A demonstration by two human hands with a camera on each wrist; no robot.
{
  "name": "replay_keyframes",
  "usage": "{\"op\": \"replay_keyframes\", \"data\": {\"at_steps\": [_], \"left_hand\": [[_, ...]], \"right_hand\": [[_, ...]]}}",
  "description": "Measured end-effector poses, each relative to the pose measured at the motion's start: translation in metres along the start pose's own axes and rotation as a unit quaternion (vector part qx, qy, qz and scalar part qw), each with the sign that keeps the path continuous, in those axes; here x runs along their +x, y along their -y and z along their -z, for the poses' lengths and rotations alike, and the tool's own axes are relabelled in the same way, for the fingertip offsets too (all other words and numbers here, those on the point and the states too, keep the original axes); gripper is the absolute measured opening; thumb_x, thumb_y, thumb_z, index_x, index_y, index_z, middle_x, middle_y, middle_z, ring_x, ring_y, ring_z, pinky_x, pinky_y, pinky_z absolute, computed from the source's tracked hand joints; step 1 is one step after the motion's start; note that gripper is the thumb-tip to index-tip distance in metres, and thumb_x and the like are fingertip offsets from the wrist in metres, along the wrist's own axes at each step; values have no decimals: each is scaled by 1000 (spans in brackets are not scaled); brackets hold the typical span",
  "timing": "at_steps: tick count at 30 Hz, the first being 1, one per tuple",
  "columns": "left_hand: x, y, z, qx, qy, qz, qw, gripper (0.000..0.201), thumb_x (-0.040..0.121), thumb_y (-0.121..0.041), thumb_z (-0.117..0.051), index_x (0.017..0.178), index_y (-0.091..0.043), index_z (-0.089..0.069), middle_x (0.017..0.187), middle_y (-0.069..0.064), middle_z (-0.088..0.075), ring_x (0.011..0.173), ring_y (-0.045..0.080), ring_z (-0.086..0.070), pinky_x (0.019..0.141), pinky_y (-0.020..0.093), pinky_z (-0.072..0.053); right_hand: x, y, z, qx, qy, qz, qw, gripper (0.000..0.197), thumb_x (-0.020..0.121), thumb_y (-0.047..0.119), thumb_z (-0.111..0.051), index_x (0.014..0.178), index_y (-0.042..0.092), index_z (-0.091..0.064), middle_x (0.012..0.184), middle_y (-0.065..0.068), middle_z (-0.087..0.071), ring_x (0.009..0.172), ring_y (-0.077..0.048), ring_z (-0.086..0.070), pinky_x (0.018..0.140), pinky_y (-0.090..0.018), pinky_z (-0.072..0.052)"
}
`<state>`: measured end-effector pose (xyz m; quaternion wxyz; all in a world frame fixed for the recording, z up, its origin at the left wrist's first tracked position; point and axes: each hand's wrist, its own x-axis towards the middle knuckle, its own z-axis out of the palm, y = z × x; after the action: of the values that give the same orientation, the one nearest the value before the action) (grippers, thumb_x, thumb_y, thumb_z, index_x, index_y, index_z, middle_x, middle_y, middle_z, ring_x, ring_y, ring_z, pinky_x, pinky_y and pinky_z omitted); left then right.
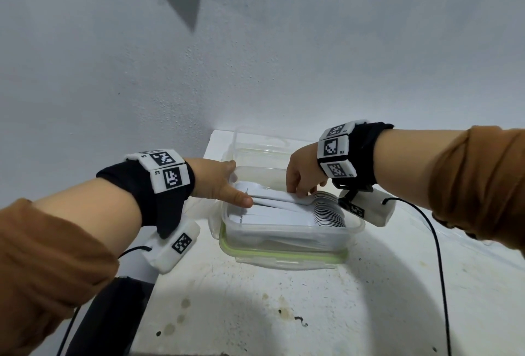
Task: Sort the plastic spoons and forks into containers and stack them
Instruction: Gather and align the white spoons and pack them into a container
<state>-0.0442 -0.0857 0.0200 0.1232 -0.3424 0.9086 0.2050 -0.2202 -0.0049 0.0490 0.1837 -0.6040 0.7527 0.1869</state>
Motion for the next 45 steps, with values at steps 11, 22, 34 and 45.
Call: {"op": "replay_keyframes", "data": {"at_steps": [11,22,34,45], "left_hand": [[1,-1,-5,-8,-17,1,1000,99,69,-61,-66,144,-17,-19,147,-8,-35,127,18,-43,109,37,-33],[-2,0,-8,-26,-16,-6,1000,98,73,-56,-67,145,-15,-15,147,-9,-34,127,17,-43,108,33,-32],[3,3,-3,-11,-4,-7,1000,94,71,-61,-65,142,-17,-22,146,-11,-36,129,17,-43,110,37,-30],[6,5,-3,-4,-12,-7,1000,90,72,-62,-65,140,-18,-26,145,-11,-39,127,18,-44,110,38,-30]], "right_hand": [[-3,-1,-4,0,-6,1,1000,26,85,10,-61,110,16,-69,61,11,-59,57,-4,-56,53,-13,-45],[-5,10,0,-89,12,2,996,34,88,6,-51,118,16,-63,66,6,-55,37,2,-48,35,-3,-33],[-1,13,-2,-81,50,-32,995,28,84,-1,-55,110,-7,-61,60,2,-48,51,-8,-43,50,-18,-35],[-10,11,-1,-65,40,-10,997,29,89,6,-56,116,8,-63,68,4,-56,57,-10,-55,33,-7,-36]]}}
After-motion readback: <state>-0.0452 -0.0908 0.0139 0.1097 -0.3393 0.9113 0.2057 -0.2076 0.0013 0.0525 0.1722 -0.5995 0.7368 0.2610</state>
